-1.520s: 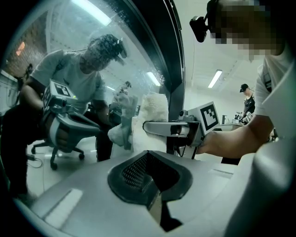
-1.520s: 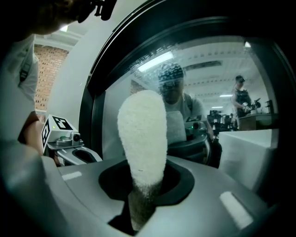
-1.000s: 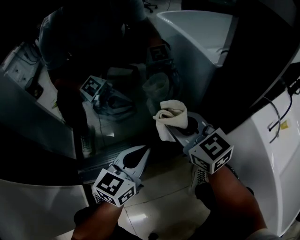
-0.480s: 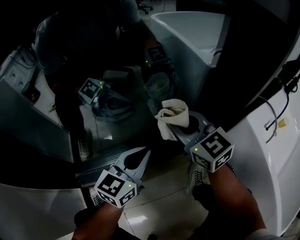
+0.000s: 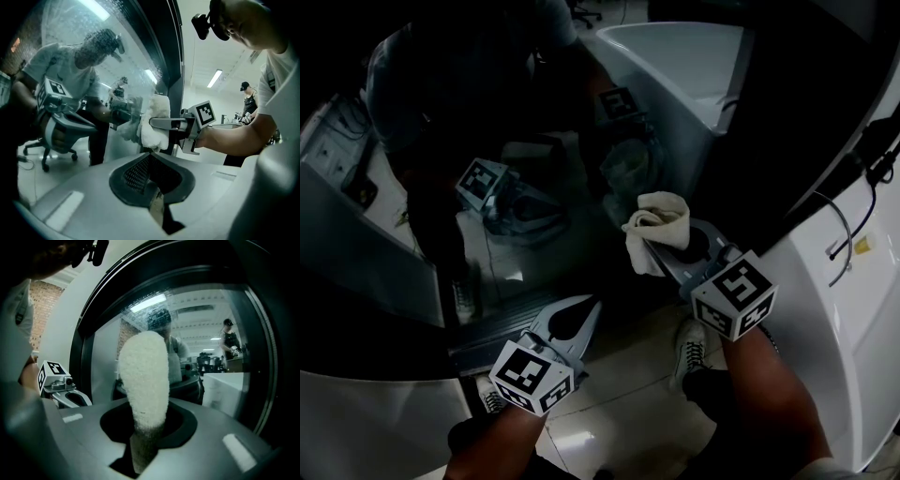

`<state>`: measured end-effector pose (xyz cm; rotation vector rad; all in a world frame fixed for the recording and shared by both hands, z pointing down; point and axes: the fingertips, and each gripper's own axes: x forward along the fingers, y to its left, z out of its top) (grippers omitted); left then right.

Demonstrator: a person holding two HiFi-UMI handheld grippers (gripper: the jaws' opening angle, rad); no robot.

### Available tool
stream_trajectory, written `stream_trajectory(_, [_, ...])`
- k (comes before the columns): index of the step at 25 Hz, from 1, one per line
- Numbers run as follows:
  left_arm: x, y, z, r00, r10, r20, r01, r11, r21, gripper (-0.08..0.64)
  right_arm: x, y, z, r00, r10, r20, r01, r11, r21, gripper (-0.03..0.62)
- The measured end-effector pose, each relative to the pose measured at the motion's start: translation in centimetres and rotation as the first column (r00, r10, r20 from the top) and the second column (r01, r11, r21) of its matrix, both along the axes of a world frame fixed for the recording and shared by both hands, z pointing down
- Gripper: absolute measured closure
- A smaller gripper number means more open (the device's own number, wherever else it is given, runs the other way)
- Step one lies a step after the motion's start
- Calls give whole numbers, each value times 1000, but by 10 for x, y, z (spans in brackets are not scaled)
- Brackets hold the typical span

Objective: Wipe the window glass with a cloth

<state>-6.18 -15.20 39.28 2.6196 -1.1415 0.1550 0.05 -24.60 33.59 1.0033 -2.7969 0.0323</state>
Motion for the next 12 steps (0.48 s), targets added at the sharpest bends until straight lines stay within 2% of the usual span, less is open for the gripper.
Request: stream_trajectory(12, [-11,-4,18,1000,13,1,-13,1000,14,545,8,-14,13,998,65,-7,-65,998,3,508])
